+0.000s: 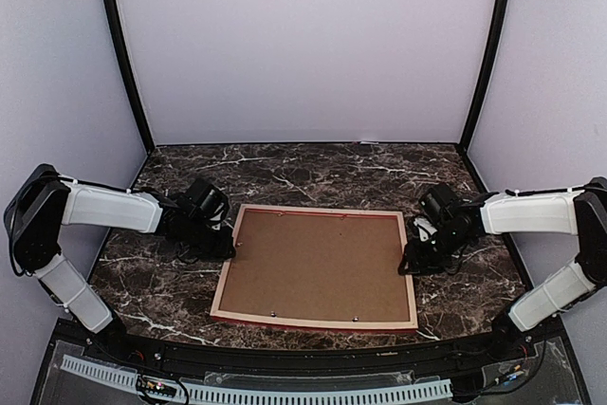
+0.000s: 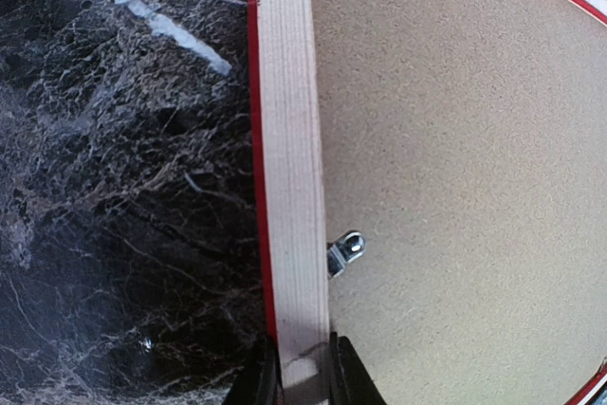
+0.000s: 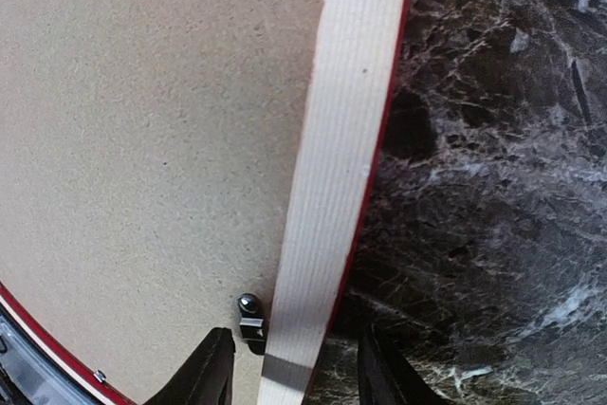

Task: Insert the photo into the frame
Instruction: Press the fastener onto the backboard.

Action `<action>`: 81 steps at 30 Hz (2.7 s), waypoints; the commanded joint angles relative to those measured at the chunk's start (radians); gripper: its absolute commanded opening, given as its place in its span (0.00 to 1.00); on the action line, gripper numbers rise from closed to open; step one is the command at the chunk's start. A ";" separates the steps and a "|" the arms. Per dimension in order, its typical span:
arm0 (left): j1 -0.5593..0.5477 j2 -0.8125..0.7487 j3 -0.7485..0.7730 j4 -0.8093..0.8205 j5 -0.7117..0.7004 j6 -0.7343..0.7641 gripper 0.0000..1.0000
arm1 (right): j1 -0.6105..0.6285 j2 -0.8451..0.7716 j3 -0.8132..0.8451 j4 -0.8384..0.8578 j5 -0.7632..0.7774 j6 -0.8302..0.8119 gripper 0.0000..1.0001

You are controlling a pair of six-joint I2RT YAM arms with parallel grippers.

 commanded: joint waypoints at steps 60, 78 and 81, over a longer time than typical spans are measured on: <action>0.000 -0.005 0.002 -0.045 -0.005 0.006 0.13 | 0.011 0.090 0.056 -0.029 0.168 -0.049 0.25; 0.000 -0.012 -0.014 -0.038 -0.005 0.002 0.13 | -0.013 0.040 0.070 0.053 0.017 -0.065 0.24; 0.000 -0.011 -0.016 -0.036 -0.005 0.001 0.13 | -0.013 0.038 0.063 0.063 -0.004 -0.069 0.34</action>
